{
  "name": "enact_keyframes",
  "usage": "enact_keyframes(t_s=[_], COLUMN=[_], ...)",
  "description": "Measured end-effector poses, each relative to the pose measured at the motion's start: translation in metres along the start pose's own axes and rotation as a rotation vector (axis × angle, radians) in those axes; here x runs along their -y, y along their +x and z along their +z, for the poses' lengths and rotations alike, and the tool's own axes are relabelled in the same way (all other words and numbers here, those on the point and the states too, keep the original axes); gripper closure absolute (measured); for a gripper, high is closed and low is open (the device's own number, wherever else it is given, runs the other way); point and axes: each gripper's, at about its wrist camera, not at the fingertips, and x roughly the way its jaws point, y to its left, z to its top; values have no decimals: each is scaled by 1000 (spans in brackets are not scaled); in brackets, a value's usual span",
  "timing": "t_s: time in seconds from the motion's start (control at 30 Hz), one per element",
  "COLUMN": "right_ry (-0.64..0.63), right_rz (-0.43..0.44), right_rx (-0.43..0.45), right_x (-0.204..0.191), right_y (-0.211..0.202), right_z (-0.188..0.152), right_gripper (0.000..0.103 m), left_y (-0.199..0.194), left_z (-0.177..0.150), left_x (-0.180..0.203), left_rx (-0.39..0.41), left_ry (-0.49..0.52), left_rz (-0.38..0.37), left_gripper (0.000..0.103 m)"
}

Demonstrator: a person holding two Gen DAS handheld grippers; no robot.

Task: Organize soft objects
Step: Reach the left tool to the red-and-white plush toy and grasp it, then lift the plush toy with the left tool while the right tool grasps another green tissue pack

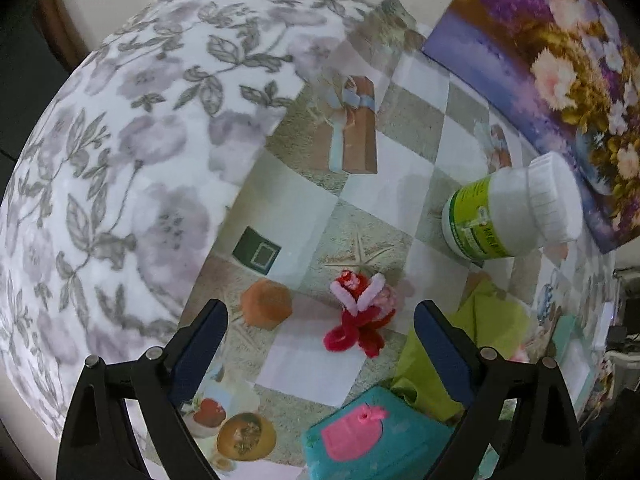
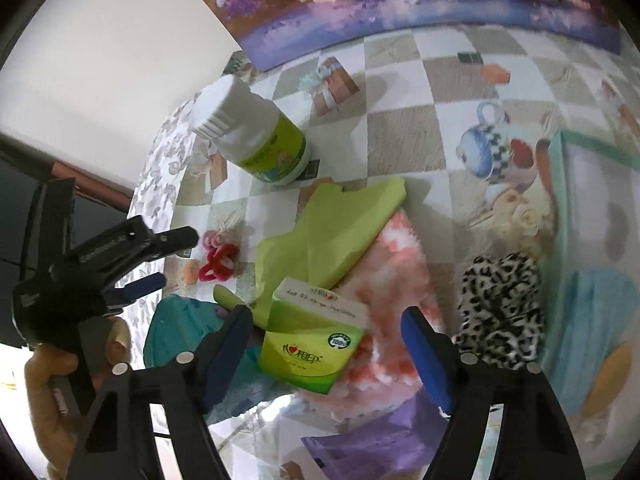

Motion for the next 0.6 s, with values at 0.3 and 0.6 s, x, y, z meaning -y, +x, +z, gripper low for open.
enact_keyframes(t_s=[0.3, 0.6], right_ry=[45, 47], right_rz=[43, 49], right_rx=[-33, -26], right_x=[6, 8], right_y=[7, 0], right_z=[-1, 0], right_gripper=[47, 47], left_y=[21, 13], left_z=[5, 5], left_x=[4, 6], left_rx=[-66, -52], left_ry=[28, 28], left_rz=[-39, -61], left_gripper=[41, 78])
